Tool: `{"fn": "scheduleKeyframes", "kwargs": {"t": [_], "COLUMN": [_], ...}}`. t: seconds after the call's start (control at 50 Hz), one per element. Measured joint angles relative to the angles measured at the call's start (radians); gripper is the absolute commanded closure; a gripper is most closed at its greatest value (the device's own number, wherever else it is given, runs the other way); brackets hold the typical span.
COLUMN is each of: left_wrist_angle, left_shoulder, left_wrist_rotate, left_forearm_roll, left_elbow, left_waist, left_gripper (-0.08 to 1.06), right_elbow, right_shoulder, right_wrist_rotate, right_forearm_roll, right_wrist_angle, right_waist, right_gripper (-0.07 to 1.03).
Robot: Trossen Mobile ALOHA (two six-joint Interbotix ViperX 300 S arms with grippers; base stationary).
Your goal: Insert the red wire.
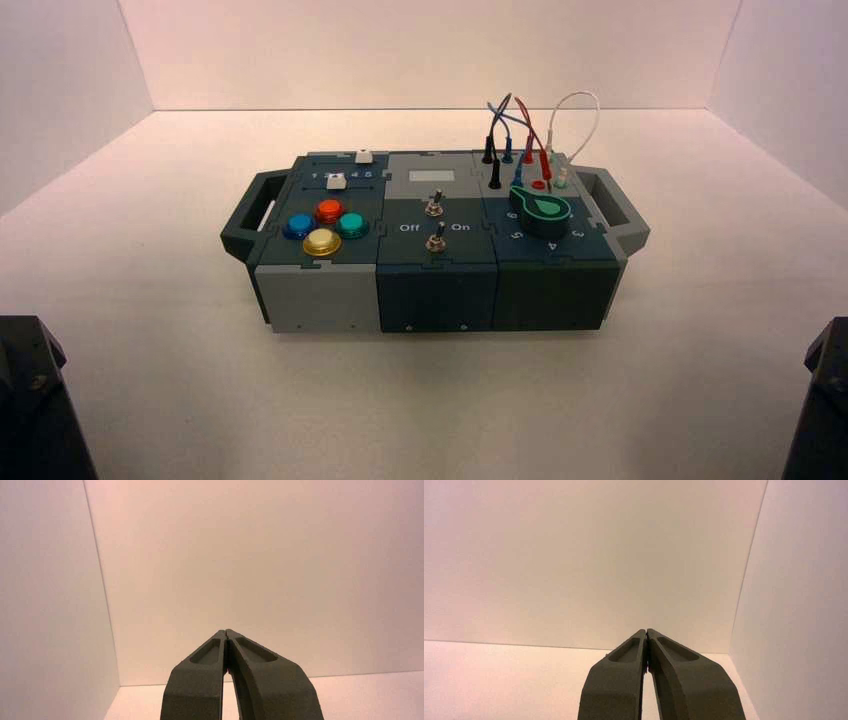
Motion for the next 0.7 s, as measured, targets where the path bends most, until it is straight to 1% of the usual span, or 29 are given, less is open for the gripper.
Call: {"fn": "scheduleKeyframes", "kwargs": {"t": [0.28,0.46,0.58,0.64,0.66,0.7], "left_wrist_angle": [0.003,0.017,0.051,0.083,0.083,0.106], "left_shoulder": [0.002,0.000,0.002,0.008,0.008,0.020], "left_wrist_rotate": [0.000,0.000,0.000,0.000,0.000,0.000], "left_forearm_roll": [0.000,0.000,0.000,0.000,0.000,0.000], "left_elbow": [0.000,0.000,0.000,-0.003,-0.003,-0.014], "left_waist": [0.000,-0.002,-0.011,-0.032,-0.032,-0.057], "left_gripper": [1.00,1.00,1.00,1.00,1.00,1.00], "right_elbow": [0.000,0.000,-0.014,-0.026,-0.026,-0.035], "right_shoulder": [0.000,0.002,0.008,0.020,0.020,0.032], "right_wrist_rotate": [0.000,0.000,0.000,-0.002,-0.002,0.000], "right_forearm_roll": [0.002,0.002,0.003,0.005,0.005,0.005], "right_wrist_angle": [0.002,0.018,0.055,0.092,0.092,0.115], "right_waist": [0.000,0.003,0.015,0.035,0.035,0.043], "right_gripper": [0.99,0.99,0.99,0.99,0.99,0.99]}}
